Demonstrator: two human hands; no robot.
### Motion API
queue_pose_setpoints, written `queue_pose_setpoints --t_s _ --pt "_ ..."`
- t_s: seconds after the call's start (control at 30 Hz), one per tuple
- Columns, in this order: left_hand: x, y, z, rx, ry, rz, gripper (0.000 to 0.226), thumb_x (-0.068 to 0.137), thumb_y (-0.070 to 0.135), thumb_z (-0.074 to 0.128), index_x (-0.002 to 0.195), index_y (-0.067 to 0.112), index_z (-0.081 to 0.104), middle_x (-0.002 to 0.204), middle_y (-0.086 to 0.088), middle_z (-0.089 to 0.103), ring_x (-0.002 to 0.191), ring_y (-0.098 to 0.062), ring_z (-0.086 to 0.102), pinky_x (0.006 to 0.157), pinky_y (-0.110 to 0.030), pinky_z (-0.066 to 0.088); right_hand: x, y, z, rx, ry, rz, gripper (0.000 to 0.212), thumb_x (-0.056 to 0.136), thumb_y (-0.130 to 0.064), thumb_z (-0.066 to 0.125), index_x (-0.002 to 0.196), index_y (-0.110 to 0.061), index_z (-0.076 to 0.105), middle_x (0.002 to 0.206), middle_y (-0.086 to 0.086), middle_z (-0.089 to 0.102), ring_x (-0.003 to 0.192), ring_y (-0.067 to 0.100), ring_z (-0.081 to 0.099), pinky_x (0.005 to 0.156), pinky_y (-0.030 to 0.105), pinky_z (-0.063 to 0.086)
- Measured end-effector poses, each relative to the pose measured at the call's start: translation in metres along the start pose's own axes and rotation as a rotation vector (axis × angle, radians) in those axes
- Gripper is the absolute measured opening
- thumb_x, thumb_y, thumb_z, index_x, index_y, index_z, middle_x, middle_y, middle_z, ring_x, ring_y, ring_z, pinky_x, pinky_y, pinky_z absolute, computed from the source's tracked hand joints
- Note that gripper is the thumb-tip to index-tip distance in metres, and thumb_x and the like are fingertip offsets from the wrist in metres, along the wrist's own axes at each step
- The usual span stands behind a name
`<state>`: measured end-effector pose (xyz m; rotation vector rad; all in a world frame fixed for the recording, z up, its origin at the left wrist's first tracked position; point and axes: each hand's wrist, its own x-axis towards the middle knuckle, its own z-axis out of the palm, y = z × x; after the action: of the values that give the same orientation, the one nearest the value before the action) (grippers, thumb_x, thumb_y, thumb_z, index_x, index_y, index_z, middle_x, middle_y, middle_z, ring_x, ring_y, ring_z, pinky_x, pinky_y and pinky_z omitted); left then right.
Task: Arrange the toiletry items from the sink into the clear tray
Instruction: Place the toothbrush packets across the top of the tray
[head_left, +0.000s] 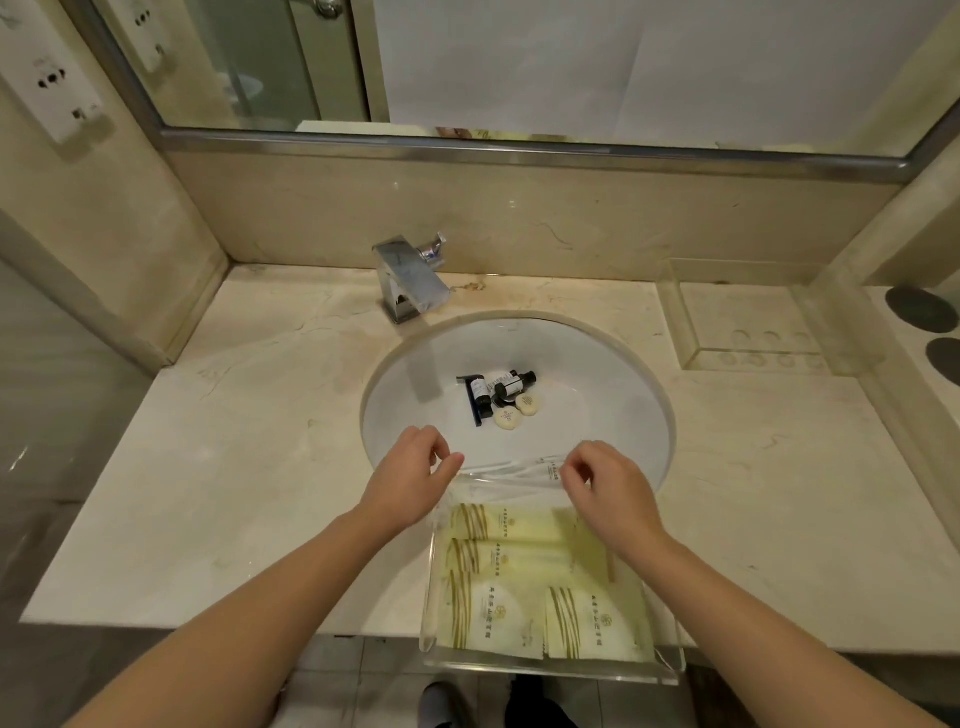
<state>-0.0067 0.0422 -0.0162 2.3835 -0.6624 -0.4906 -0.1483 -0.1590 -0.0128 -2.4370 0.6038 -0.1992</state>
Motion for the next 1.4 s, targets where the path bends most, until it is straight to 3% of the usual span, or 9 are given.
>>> queue_pose_setpoints --t_s 0.17,0.37,0.47,0.7,0.8,0.97,1.13,1.23,1.4 --pt "0.033 -0.008 0.006 -0.025 -0.019 -0.138 0.006 0.089 0.02 0.058 0.085 0.015 0.056 0.091 -0.003 0.058 0.08 -0.016 0.054 0.066 -0.023 0.038 0.04 0.024 -0.013 0.122 0.02 0.259 0.01 0.087 -0.016 0.055 0.079 -0.018 0.06 0.073 -0.005 0.063 0.069 0.016 0.058 0.064 0.034 0.047" --pt "0.069 -0.016 0.023 0.021 -0.135 -0.272 0.004 0.089 0.012 0.056 0.085 0.012 0.057 0.083 0.001 0.058 0.081 -0.017 0.054 0.068 -0.025 0.039 0.076 0.06 -0.005 0.144 -0.248 0.448 0.005 0.085 -0.016 0.058 0.085 -0.016 0.063 0.084 -0.001 0.065 0.076 0.016 0.058 0.063 0.025 0.044" --pt "0.085 -0.025 0.034 0.094 -0.224 -0.299 0.006 0.088 0.011 0.053 0.084 0.014 0.057 0.084 0.002 0.059 0.083 -0.018 0.055 0.068 -0.024 0.04 0.089 0.075 0.009 0.108 -0.381 0.465 0.008 0.085 -0.017 0.061 0.092 -0.017 0.063 0.093 0.0 0.063 0.087 0.02 0.06 0.074 0.028 0.046" --pt "0.112 -0.042 0.064 0.394 -0.566 -0.274 0.009 0.089 0.012 0.05 0.093 0.015 0.058 0.102 -0.006 0.057 0.093 -0.021 0.055 0.078 -0.029 0.041 0.117 0.097 0.044 -0.126 -0.663 0.344 0.048 0.088 -0.024 0.059 0.134 -0.021 0.047 0.133 0.003 0.041 0.118 0.023 0.05 0.096 0.033 0.043" --pt "0.117 -0.045 0.076 0.516 -0.626 -0.257 0.015 0.087 0.009 0.05 0.098 0.012 0.058 0.11 -0.009 0.052 0.102 -0.028 0.058 0.085 -0.036 0.047 0.124 0.105 0.057 -0.164 -0.742 0.314 0.056 0.085 -0.023 0.056 0.139 -0.027 0.04 0.133 0.0 0.038 0.121 0.023 0.046 0.099 0.035 0.041" --pt "0.121 -0.048 0.088 0.598 -0.596 -0.246 0.028 0.087 0.009 0.05 0.114 0.011 0.053 0.119 -0.009 0.044 0.108 -0.029 0.051 0.091 -0.042 0.047 0.123 0.112 0.072 -0.287 -0.758 0.255 0.04 0.083 -0.019 0.05 0.122 -0.028 0.046 0.114 -0.003 0.038 0.102 0.02 0.048 0.088 0.034 0.046" --pt "0.126 -0.051 0.088 0.555 -0.618 -0.244 0.027 0.082 0.005 0.052 0.109 0.012 0.053 0.115 -0.008 0.054 0.108 -0.026 0.05 0.088 -0.038 0.046 0.126 0.109 0.071 -0.323 -0.718 0.211 0.018 0.08 -0.02 0.058 0.095 -0.027 0.05 0.102 -0.004 0.046 0.092 0.015 0.047 0.081 0.033 0.05" --pt "0.127 -0.055 0.085 0.505 -0.602 -0.247 0.019 0.082 0.005 0.052 0.097 0.018 0.052 0.101 -0.004 0.06 0.093 -0.022 0.05 0.075 -0.033 0.043 0.126 0.11 0.069 -0.191 -0.708 0.269 0.013 0.081 -0.014 0.055 0.087 -0.022 0.048 0.095 0.0 0.058 0.081 0.018 0.053 0.069 0.032 0.048" --pt "0.133 -0.052 0.069 0.336 -0.535 -0.298 0.022 0.085 0.008 0.054 0.103 0.013 0.066 0.109 -0.003 0.063 0.099 -0.024 0.054 0.081 -0.026 0.043 0.133 0.107 0.05 0.091 -0.63 0.36 0.021 0.08 -0.01 0.067 0.091 -0.018 0.051 0.088 -0.003 0.056 0.074 0.013 0.05 0.057 0.022 0.037"
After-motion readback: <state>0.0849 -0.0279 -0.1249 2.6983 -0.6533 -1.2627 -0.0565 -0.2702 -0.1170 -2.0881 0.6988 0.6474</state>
